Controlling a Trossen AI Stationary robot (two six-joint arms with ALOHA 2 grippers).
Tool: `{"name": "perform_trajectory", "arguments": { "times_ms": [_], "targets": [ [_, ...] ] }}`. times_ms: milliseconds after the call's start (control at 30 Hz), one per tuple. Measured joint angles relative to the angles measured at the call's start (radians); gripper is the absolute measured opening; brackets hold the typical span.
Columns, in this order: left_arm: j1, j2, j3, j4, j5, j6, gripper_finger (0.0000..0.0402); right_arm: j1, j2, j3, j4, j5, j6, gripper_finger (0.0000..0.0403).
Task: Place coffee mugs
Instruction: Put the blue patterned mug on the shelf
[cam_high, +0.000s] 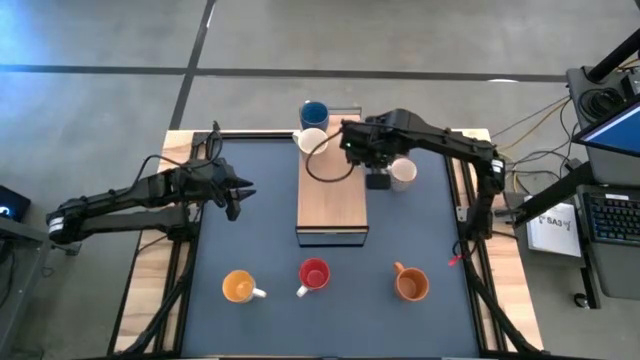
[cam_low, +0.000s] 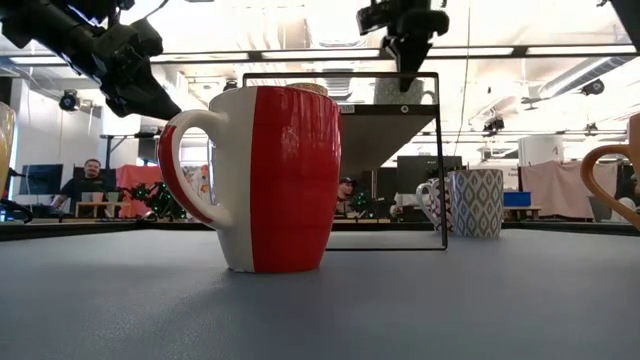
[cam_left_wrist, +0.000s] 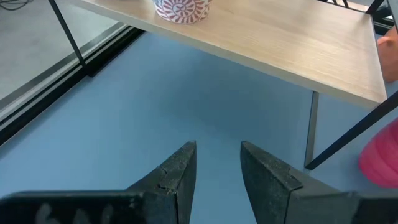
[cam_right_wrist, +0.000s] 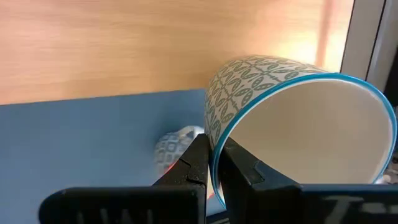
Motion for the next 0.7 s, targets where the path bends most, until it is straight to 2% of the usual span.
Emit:
{"name": "perform_trajectory", "arguments": {
  "times_ms": [433,700],
  "targets": [
    [0.000,0.000,0.000,0.001,0.000,0.021,0.0107,-0.099,0.107,0.102,0.017,0.004,-0.122,0.0013],
    [0.000,0.000,0.000,0.002,0.000,0.026,0.0107,-0.113,0.136,0.141,0.049,0.008,-0.166,0.0013]
  ]
}}
